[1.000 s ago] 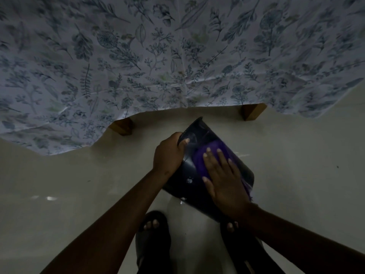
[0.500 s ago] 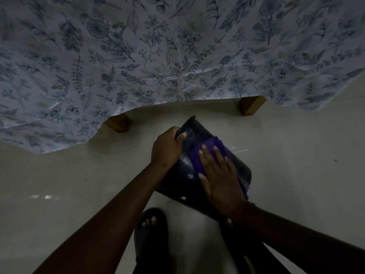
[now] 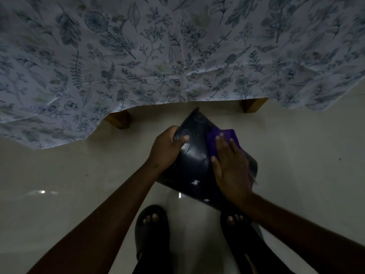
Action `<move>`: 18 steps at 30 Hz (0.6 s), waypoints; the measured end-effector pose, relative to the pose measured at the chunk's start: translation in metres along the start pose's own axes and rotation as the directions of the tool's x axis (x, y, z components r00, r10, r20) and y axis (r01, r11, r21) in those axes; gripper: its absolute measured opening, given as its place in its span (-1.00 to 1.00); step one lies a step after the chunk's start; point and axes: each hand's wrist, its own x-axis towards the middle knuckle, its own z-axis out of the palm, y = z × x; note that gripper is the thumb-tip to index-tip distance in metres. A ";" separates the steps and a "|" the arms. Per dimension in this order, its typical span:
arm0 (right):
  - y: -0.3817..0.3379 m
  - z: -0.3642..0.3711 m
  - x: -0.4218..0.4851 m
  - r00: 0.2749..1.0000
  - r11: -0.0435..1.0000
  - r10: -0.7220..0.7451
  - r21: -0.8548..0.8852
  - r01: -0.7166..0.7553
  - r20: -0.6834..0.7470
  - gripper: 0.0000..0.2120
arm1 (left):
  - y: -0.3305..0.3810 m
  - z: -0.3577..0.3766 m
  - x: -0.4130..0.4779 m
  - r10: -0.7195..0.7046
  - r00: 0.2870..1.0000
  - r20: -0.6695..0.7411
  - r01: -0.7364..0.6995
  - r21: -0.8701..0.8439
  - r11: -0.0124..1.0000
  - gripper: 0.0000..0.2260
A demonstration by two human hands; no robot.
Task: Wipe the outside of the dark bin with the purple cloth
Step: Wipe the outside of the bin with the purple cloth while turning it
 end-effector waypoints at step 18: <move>0.002 0.009 0.018 0.951 0.928 -0.308 -0.208 0.309 0.041 -0.45 | 0.000 0.003 0.007 0.032 0.999 0.029 -0.034 0.075 0.997 -0.73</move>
